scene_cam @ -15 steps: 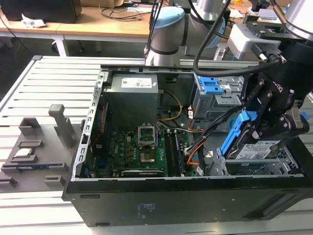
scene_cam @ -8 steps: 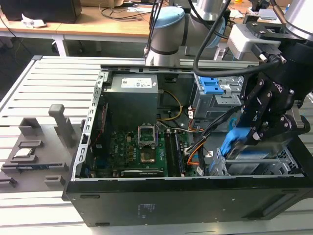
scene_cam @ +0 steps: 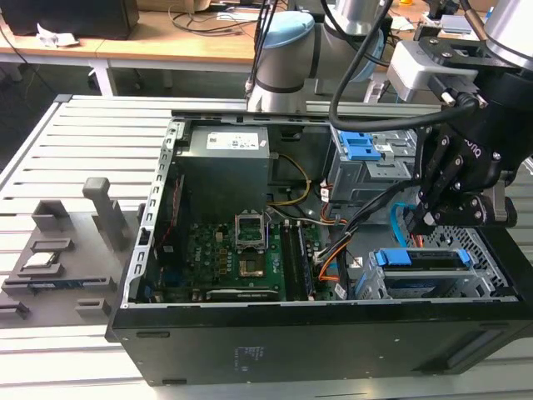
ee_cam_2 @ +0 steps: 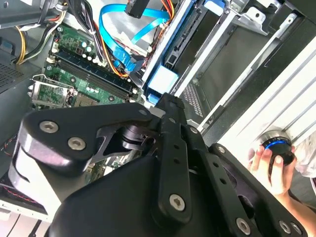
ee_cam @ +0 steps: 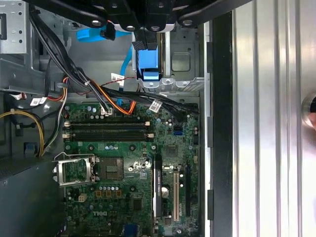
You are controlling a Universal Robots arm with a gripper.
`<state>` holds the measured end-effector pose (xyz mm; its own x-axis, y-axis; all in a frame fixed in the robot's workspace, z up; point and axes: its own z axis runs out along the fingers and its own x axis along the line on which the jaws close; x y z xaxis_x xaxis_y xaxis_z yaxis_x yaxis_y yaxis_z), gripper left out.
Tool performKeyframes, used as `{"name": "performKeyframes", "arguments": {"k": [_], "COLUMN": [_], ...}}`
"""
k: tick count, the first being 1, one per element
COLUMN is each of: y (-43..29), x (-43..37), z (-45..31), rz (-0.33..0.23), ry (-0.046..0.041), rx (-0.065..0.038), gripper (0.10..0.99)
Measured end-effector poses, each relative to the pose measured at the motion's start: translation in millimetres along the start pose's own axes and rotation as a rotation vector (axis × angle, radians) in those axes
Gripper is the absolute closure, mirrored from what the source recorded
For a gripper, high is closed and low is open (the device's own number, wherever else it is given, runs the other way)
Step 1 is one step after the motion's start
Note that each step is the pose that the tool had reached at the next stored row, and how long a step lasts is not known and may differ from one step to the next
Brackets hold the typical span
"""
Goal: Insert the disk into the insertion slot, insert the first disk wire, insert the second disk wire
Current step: 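Insert the disk into the insertion slot, then insert the first disk wire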
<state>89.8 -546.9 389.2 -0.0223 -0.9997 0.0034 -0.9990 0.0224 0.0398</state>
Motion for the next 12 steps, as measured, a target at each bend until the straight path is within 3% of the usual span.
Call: {"name": "performKeyframes", "arguments": {"k": [9, 10, 12], "y": [-0.4, -3.0, -15.2], "x": [0.0, -0.1, -0.7], "z": [0.5, 1.5, 7.1], "rz": [0.000, 0.000, 0.000], "ry": [-0.0002, -0.0003, -0.0001], "rx": [0.000, 0.000, -0.001], "gripper": [0.980, 0.980, 0.980]}}
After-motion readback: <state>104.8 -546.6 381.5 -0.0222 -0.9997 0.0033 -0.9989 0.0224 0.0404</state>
